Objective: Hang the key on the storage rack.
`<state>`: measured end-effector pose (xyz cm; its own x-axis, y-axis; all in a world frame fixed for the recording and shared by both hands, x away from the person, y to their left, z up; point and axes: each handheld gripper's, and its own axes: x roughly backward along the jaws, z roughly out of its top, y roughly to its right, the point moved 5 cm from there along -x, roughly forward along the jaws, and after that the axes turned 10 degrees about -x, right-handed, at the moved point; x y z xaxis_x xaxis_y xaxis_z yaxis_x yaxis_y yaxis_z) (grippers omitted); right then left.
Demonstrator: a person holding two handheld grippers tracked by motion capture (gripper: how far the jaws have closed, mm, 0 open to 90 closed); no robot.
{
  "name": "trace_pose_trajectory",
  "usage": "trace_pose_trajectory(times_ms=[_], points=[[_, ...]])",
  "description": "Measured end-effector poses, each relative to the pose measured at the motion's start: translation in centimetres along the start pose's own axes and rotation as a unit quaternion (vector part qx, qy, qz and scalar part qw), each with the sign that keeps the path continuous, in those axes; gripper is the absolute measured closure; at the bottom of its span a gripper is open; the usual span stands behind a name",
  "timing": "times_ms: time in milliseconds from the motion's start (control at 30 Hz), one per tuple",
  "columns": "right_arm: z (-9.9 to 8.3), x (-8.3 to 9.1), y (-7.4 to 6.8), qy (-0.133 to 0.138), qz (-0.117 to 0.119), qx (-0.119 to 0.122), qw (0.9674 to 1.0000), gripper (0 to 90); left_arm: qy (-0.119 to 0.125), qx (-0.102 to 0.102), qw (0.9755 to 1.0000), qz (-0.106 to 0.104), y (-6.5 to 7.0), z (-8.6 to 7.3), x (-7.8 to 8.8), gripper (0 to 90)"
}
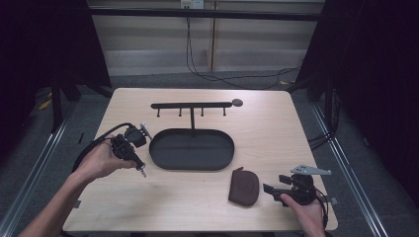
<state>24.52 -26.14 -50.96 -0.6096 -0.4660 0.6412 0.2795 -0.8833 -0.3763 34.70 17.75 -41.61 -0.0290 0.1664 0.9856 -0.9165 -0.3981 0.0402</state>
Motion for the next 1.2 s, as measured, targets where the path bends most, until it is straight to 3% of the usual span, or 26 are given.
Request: trace_pose_trajectory(times_ms=[133,533,1200], points=[[0.0,0.0,0.0,0.000,-0.001,0.000,1.0000,20.2,-0.001,-0.011,0.9999,-0.001,-0.1,0.4,0.6,89.2],[-0.1,-0.1,-0.1,-0.005,0.003,0.001,1.0000,19.8,-0.009,-0.008,0.9998,0.014,-0.7,1.0,2.3,89.2],[-0.1,-0.1,0.0,-0.005,0.000,0.000,1.0000,19.8,0.026,-0.010,0.9993,0.024,-1.5,2.9,5.3,89.1]])
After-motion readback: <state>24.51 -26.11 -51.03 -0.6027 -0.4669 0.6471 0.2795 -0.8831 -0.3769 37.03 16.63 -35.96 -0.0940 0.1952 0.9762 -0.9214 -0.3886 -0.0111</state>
